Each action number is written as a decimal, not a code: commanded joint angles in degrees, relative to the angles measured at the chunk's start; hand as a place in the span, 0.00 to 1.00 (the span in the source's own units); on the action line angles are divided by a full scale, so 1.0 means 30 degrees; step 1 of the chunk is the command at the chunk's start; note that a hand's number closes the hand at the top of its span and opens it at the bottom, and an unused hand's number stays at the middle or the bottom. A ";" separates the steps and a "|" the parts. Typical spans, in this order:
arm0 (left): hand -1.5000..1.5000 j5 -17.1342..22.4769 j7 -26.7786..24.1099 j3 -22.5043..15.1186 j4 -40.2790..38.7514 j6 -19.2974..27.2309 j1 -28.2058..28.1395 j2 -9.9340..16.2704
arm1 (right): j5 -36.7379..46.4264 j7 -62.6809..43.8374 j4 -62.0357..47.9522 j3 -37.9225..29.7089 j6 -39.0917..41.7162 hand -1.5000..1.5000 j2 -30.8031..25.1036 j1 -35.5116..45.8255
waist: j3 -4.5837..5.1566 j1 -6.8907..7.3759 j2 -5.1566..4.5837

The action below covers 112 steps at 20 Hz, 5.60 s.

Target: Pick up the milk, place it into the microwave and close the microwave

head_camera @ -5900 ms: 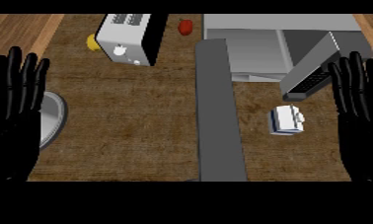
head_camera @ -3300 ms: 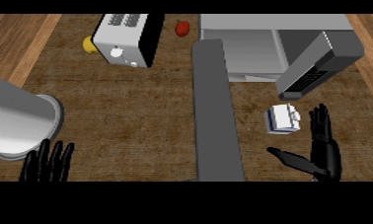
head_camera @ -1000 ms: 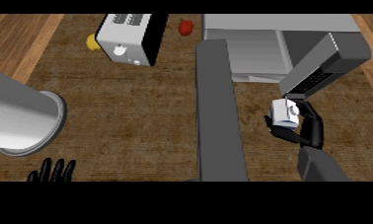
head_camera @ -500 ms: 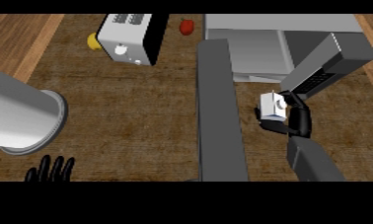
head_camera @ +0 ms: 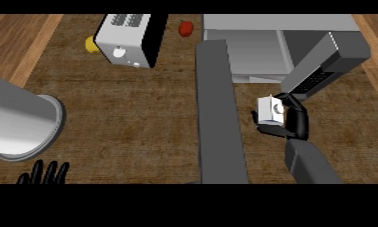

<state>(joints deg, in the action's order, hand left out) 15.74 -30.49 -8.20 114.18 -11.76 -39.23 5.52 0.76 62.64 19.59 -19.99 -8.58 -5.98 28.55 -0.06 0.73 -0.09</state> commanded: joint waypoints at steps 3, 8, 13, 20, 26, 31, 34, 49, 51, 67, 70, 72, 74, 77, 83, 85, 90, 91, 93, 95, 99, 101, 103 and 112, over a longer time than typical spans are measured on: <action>0.00 0.0742 0.1550 0.0473 0.1172 0.0363 0.0337 0.0214 | 0.0203 -0.0279 0.4077 0.1432 0.0193 1.00 0.0709 -0.2072 | 0.0045 -0.0490 0.0164; 0.00 -0.1410 -0.0577 -0.1462 0.0361 0.0204 -0.1036 -0.0689 | 0.0322 -0.3250 0.9697 0.2814 0.0032 1.00 0.0816 -0.5373 | 0.0072 -0.0638 0.0271; 0.00 -0.1010 -0.1193 -0.1089 0.0040 -0.0118 -0.1305 -0.0472 | 0.0244 -0.5287 1.5361 0.4504 0.1486 1.00 0.0874 -0.9584 | 0.0057 -0.0487 0.0181; 0.00 -0.0145 -0.0445 -0.0244 0.0020 0.0299 -0.0781 -0.0498 | -0.2712 -0.8816 2.0247 0.5509 0.4358 1.00 0.1841 -1.0437 | 0.0043 -0.0397 0.0111; 0.00 -0.0466 -0.0818 -0.0881 0.0401 -0.0066 -0.1640 -0.0289 | -0.1764 -0.9761 2.0964 0.7682 0.0521 1.00 0.1985 -0.9780 | 0.0020 -0.0130 0.0052; 0.00 0.1019 0.0193 0.0534 0.0677 -0.0415 -0.1201 0.0427 | -0.0604 -1.0189 1.8749 0.7893 -0.1620 1.00 0.1990 -0.7264 | 0.0015 -0.0049 0.0022; 0.00 0.0112 -0.0150 -0.0382 0.0932 0.0101 -0.1808 -0.0294 | -0.1268 -1.0626 1.6572 0.8141 -0.2568 1.00 0.1993 -0.5004 | 0.0009 0.0060 0.0005; 0.00 0.0903 -0.0554 0.1224 -0.0172 -0.1138 -0.0962 0.0467 | -0.2091 -0.8033 0.4221 0.4800 -0.4021 1.00 0.1193 0.3032 | -0.0012 0.0529 -0.0186; 0.00 0.0840 0.0102 0.1197 -0.0480 -0.0756 -0.0256 0.0367 | -0.1725 -0.7691 0.2561 0.4528 -0.5464 1.00 0.1729 0.4110 | -0.0016 0.0598 -0.0252; 0.00 0.1008 -0.0372 0.1114 -0.0486 -0.2087 -0.0407 0.0912 | 0.0002 -0.5953 -0.3190 0.4052 -0.7567 1.00 -0.1420 0.7054 | -0.0084 0.1865 -0.0839; 0.00 0.1122 -0.0270 0.1636 -0.0765 -0.2110 -0.0026 0.1225 | 0.0736 -0.5416 -0.3425 0.4522 -0.8731 1.00 -0.1822 0.7506 | -0.0074 0.1900 -0.0877; 0.00 0.1303 -0.0608 0.1570 -0.1210 -0.2367 -0.0091 0.1074 | 0.0822 -0.5259 -0.3529 0.4451 -0.9566 1.00 -0.1840 0.7779 | -0.0064 0.1996 -0.0848; 0.00 0.0982 -0.0276 0.1116 -0.1346 -0.2184 0.0391 0.0900 | 0.0598 -0.5220 -0.3599 0.4167 -0.9732 1.00 -0.1407 0.8033 | -0.0085 0.2057 -0.0963; 0.00 0.1447 -0.0049 0.1624 -0.1130 -0.2106 0.0390 0.1064 | 0.0036 -0.4901 -0.3354 0.3489 -0.9594 1.00 -0.1481 0.8305 | -0.0106 0.2101 -0.0986; 0.00 0.1173 -0.0606 0.1699 -0.1789 -0.2430 0.0737 0.1144 | 0.0157 -0.4171 -0.3184 0.3186 -1.0464 1.00 -0.2475 0.8883 | -0.0090 0.2606 -0.1258; 0.00 0.1039 -0.0358 0.1582 -0.1833 -0.2404 0.0810 0.1217 | 0.0262 -0.3777 -0.3254 0.3074 -1.1964 1.00 -0.2291 0.8592 | -0.0090 0.2425 -0.1199; 0.00 0.1141 -0.0218 0.1720 -0.2091 -0.2237 0.1351 0.1125 | 0.0403 -0.4306 -0.3433 0.2804 -1.4118 1.00 -0.2283 0.9254 | -0.0088 0.2598 -0.1270; 0.00 0.1196 -0.0082 0.1781 -0.1580 -0.2338 0.0891 0.1359 | 0.0292 -0.4191 -0.3370 0.2628 -1.3990 1.00 -0.2624 0.9017 | -0.0132 0.2742 -0.1308; 0.00 0.1491 -0.0057 0.1768 -0.2238 -0.2450 0.1594 0.1218 | 0.0565 -0.4525 -0.3519 0.2779 -1.4471 1.00 -0.2534 0.9600 | -0.0087 0.2750 -0.1372; 0.00 0.1309 0.0018 0.1715 -0.2100 -0.2490 0.1802 0.1352 | 0.0536 -0.4569 -0.3600 0.2656 -1.4417 1.00 -0.2529 0.9579 | -0.0104 0.2604 -0.1315; 0.00 0.1163 -0.0231 0.1866 -0.1939 -0.2606 0.1523 0.1542 | 0.1805 -0.9197 -0.6433 0.3525 -1.8655 0.00 -0.4314 0.7069 | 0.0205 0.2844 -0.2102; 0.00 0.1116 -0.0135 0.1942 -0.1995 -0.2547 0.1827 0.1605 | 0.2814 -1.0122 -0.6469 0.4546 -1.9824 0.00 -0.3926 0.7100 | 0.0106 0.3320 -0.1883; 0.00 0.0971 -0.0111 0.1908 -0.2175 -0.2550 0.1949 0.1645 | 0.3332 -1.1417 -0.6492 0.5068 -2.0281 0.00 -0.3913 0.7008 | 0.0073 0.3516 -0.1851; 0.00 0.0937 0.0171 0.1958 -0.3027 -0.2304 0.3040 0.1471 | 0.4839 -0.9767 -0.6140 0.6657 -1.4883 0.00 -0.1299 0.9605 | -0.0128 0.3420 -0.1460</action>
<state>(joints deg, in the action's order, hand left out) 18.47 -30.06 -2.83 106.18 -18.92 -31.32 9.97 14.20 32.94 1.14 -1.12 -56.56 -12.91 55.64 -0.34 10.93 -4.60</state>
